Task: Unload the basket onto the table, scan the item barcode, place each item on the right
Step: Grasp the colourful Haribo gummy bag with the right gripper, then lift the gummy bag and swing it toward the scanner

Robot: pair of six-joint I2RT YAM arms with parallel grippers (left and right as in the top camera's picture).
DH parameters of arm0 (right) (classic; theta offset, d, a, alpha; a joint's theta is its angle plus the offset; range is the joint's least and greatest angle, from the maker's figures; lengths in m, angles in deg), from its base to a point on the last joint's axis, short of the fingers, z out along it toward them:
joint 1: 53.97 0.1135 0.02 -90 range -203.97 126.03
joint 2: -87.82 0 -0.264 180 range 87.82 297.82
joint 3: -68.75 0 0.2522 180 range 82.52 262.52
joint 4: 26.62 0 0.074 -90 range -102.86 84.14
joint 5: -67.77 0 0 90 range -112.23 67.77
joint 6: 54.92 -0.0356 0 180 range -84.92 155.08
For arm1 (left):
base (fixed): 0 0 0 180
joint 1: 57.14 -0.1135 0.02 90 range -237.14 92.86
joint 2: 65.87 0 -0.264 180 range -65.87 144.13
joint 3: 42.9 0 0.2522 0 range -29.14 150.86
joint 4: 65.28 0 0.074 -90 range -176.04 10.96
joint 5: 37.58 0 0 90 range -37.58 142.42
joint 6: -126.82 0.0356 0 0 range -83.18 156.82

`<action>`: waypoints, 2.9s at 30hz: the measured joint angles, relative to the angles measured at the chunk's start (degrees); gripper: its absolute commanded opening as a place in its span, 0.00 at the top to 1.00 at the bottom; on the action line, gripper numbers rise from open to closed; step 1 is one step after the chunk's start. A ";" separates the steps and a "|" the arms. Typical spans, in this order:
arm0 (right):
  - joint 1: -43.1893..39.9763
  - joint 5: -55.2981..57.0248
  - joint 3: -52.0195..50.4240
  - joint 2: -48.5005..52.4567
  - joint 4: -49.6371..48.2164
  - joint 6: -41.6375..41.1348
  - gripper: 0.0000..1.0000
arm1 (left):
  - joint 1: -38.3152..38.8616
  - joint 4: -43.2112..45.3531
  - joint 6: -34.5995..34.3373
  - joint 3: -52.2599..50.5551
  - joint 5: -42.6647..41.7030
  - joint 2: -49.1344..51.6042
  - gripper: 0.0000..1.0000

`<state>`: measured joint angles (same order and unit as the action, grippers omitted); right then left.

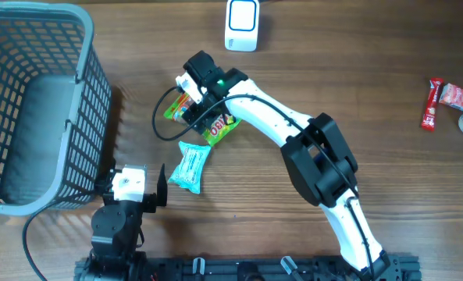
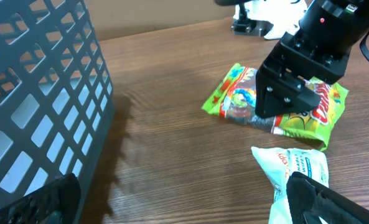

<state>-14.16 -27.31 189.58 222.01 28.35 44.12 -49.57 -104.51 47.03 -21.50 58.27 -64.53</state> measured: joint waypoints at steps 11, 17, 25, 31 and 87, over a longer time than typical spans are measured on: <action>-3.50 -8.41 4.17 -0.66 16.41 -14.60 0.96 | 0.00 0.00 0.00 0.00 0.00 0.00 0.00; -19.98 -37.48 6.08 -10.34 42.16 -28.87 0.88 | 0.00 0.00 0.00 0.00 0.00 0.00 0.00; -27.39 -47.32 6.32 -11.02 50.73 -44.26 0.96 | 0.00 0.00 0.00 0.00 0.00 0.00 0.00; -25.97 -32.28 6.27 -11.02 36.09 -49.46 0.96 | 0.00 0.00 0.00 0.00 0.00 0.00 0.00; -14.75 -82.34 6.45 0.17 17.42 12.28 0.96 | 0.00 0.00 0.00 -0.04 -0.02 0.11 0.00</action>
<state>-28.91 -109.64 196.03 222.18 45.77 56.40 -49.57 -104.51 47.03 -21.54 58.25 -64.42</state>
